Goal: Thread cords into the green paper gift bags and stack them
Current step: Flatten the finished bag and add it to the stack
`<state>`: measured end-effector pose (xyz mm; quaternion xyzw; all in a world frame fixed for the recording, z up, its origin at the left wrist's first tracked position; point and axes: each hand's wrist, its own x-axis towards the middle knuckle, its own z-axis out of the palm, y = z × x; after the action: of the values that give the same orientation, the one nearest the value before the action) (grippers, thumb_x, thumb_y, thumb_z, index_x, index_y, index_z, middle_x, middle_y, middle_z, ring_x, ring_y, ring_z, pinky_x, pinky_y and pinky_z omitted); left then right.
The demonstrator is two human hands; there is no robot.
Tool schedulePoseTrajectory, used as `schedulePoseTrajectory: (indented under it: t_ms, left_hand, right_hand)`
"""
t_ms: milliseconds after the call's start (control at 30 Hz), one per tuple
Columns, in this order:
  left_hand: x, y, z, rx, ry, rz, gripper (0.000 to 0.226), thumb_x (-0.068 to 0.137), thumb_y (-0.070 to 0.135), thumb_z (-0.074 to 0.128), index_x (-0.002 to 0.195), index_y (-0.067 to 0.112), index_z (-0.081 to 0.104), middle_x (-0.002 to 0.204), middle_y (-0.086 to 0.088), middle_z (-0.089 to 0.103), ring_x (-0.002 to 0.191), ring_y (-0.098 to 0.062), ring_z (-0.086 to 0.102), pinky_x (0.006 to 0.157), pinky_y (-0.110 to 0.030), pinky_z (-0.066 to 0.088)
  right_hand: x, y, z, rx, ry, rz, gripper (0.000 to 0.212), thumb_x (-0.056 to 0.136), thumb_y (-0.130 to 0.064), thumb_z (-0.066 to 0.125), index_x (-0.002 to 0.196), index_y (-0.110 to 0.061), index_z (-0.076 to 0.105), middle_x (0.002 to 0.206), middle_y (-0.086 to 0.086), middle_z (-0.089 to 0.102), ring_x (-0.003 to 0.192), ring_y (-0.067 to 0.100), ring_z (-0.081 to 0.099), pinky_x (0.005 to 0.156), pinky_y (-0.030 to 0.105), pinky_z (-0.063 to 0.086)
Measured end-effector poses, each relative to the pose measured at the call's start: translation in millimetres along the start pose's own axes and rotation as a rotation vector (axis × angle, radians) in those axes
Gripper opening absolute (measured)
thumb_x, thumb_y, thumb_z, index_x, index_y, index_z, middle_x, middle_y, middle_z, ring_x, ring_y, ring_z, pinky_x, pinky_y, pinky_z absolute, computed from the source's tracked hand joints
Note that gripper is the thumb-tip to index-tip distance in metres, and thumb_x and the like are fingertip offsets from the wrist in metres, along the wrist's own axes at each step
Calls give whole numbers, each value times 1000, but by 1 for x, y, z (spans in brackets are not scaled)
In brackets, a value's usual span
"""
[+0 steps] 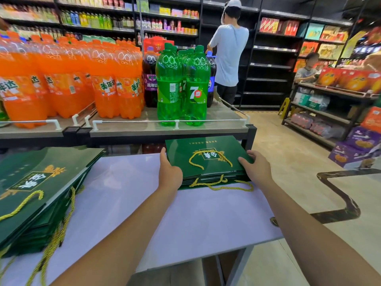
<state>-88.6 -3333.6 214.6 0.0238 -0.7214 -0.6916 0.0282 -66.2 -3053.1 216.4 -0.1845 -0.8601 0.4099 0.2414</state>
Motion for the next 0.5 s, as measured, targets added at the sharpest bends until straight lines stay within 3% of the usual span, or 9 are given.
schedulePoseTrajectory:
  t_ms: [67, 133, 167, 233, 300, 367, 500]
  left_hand:
    - [-8, 8, 1, 66, 0, 40, 76, 99, -5, 38, 163, 27, 14, 148, 7, 48, 119, -21, 55, 90, -29, 45]
    - [-12, 13, -5, 162, -48, 65, 62, 107, 21, 46, 162, 25, 18, 149, 13, 43, 132, -20, 49, 100, -28, 39]
    - [-14, 12, -11, 218, -108, 86, 63, 105, 38, 54, 158, 28, 23, 145, 19, 45, 134, -16, 49, 103, -27, 37]
    - [-19, 9, -25, 334, -230, 123, 61, 90, 56, 70, 137, 41, 34, 127, 32, 55, 120, -4, 55, 97, -28, 42]
    - [-22, 0, -39, 462, -272, 163, 66, 80, 58, 79, 130, 48, 37, 116, 34, 60, 110, -1, 60, 90, -30, 49]
    - [-21, -7, -45, 560, -241, 206, 65, 83, 54, 78, 134, 46, 39, 119, 31, 64, 111, -8, 63, 91, -35, 53]
    - [-20, -13, -46, 630, -184, 275, 65, 91, 48, 71, 145, 47, 33, 127, 23, 67, 113, -17, 65, 91, -41, 55]
  right_hand:
    - [1, -1, -1, -28, -18, -33, 55, 96, -39, 70, 142, -13, 57, 138, 6, 64, 125, 25, 59, 103, 37, 47]
    - [2, -1, -6, -6, -106, -35, 66, 93, -51, 70, 147, -19, 52, 137, -2, 60, 125, 20, 56, 103, 35, 45]
    - [3, 0, -10, 3, -178, -42, 77, 87, -59, 73, 150, -22, 48, 135, -6, 57, 124, 16, 55, 104, 34, 45]
    - [7, 5, -16, -38, -305, -96, 100, 70, -70, 82, 152, -28, 44, 139, -11, 55, 125, 13, 55, 108, 38, 47]
    - [9, 10, -20, -125, -376, -179, 102, 64, -65, 89, 149, -28, 47, 136, -9, 57, 126, 14, 56, 107, 40, 49]
    - [9, 12, -20, -202, -369, -256, 90, 69, -56, 90, 145, -25, 53, 126, -8, 58, 122, 16, 56, 99, 36, 49]
    - [4, 14, -18, -229, -312, -267, 91, 69, -63, 87, 144, -21, 55, 127, -9, 60, 117, 15, 57, 92, 30, 47]
